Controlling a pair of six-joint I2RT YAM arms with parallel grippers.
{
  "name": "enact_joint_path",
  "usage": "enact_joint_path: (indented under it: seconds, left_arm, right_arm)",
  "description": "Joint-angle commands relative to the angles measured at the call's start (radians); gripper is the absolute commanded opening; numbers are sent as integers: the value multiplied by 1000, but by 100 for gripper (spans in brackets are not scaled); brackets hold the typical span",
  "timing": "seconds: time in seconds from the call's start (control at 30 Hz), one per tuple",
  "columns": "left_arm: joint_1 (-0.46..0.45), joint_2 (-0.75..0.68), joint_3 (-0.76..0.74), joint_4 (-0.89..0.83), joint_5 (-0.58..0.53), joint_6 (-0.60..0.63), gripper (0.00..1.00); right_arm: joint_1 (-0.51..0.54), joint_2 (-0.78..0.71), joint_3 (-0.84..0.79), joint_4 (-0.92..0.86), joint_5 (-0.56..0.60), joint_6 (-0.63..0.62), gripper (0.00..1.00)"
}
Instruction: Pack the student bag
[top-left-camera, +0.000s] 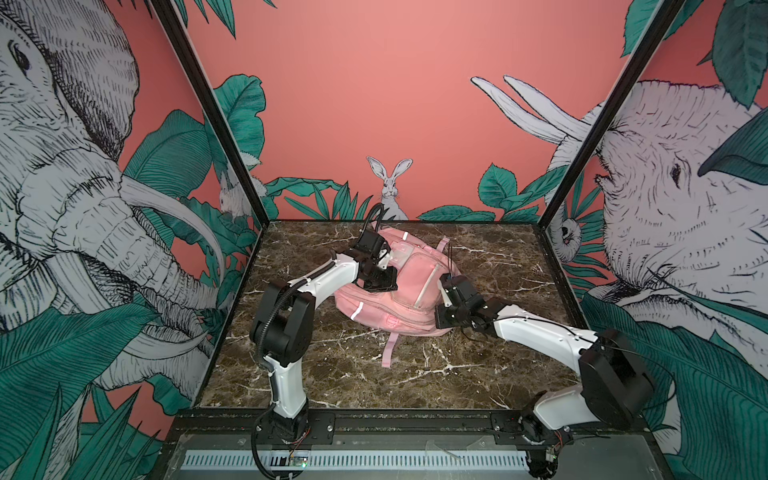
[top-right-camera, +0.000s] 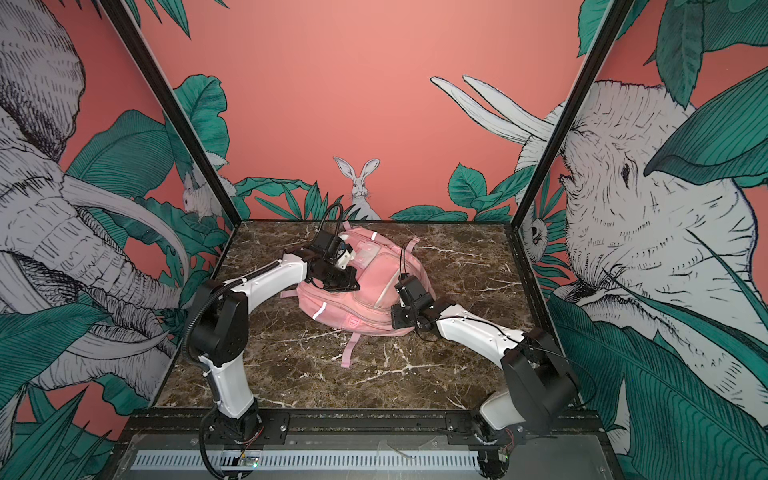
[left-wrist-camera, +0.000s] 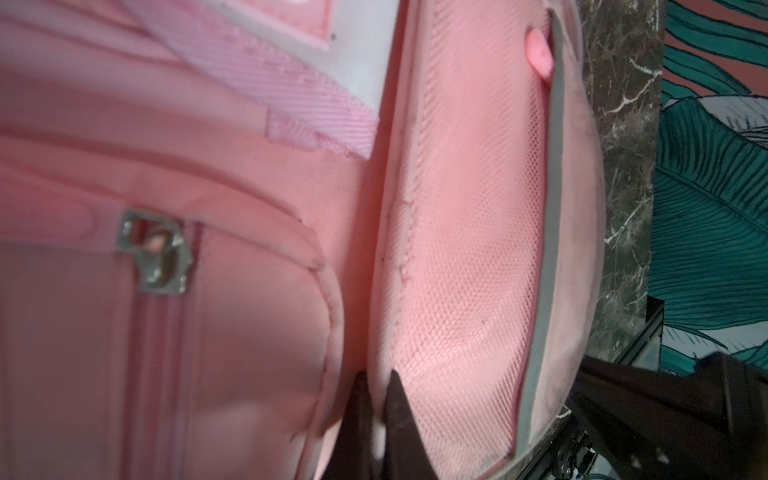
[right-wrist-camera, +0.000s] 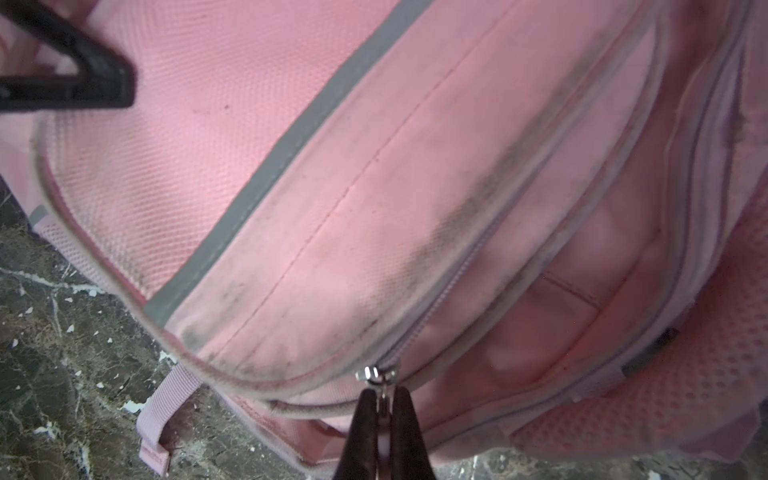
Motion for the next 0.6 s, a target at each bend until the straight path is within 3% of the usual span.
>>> enact_joint_path:
  seconds: [0.0, 0.07, 0.33, 0.57]
  left_arm:
    - [46, 49, 82, 34, -116, -12, 0]
    - [55, 79, 120, 32, -118, -17, 2]
    - [72, 135, 240, -13, -107, -12, 25]
    - [71, -49, 95, -11, -114, 0, 56]
  right_arm:
    - [67, -8, 22, -77, 5, 36, 0]
    - [105, 10, 42, -73, 1, 40, 0]
    - [215, 138, 192, -33, -57, 36, 0]
    - [235, 220, 305, -47, -62, 3, 0]
